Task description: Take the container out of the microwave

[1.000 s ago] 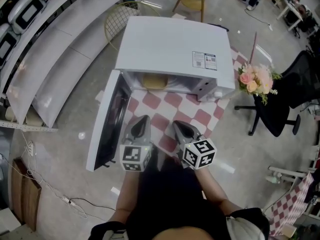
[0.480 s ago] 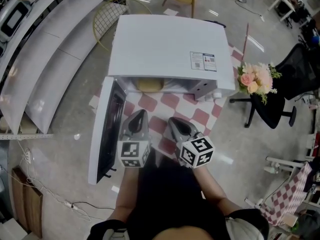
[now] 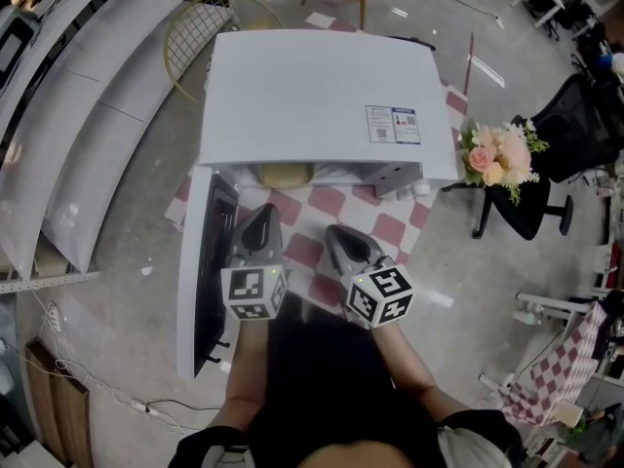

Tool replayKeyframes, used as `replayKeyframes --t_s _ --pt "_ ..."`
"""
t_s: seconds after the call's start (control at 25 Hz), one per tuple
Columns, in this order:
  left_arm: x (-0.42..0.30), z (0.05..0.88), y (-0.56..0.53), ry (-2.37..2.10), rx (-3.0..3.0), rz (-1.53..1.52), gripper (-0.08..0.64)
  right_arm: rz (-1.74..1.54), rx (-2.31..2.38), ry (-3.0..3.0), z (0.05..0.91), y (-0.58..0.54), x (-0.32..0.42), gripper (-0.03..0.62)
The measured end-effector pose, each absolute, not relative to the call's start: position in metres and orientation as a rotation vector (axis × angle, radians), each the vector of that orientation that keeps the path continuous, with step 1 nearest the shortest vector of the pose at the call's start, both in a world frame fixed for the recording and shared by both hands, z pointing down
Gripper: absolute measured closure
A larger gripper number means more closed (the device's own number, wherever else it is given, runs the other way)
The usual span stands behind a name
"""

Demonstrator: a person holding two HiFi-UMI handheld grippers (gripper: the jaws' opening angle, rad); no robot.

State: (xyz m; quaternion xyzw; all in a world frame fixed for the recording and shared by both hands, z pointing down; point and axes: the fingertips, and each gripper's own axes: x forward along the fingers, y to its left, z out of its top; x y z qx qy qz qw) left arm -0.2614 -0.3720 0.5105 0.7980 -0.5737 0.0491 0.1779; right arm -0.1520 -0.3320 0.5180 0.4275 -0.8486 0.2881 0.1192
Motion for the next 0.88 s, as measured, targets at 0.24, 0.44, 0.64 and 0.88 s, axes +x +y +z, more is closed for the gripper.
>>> replayKeyframes --t_s 0.24,0.44,0.64,0.88 --pt "-0.265 0.508 -0.39 -1.649 2.247 0.11 0.551 0.83 1.288 -2.459 0.519 -0.341 -0.148 0.591" --pt "-0.274 0.508 -0.406 -1.715 2.22 0.122 0.551 0.837 1.31 -2.442 0.521 -0.35 -0.147 0.591" --pt "-0.28 0.513 -0.421 -1.756 2.188 0.131 0.551 0.846 1.317 -2.424 0.526 -0.356 -0.145 0.592" --pt "-0.28 0.518 -0.436 -1.764 2.162 0.134 0.504 0.858 1.327 -2.412 0.529 -0.363 -0.144 0.591"
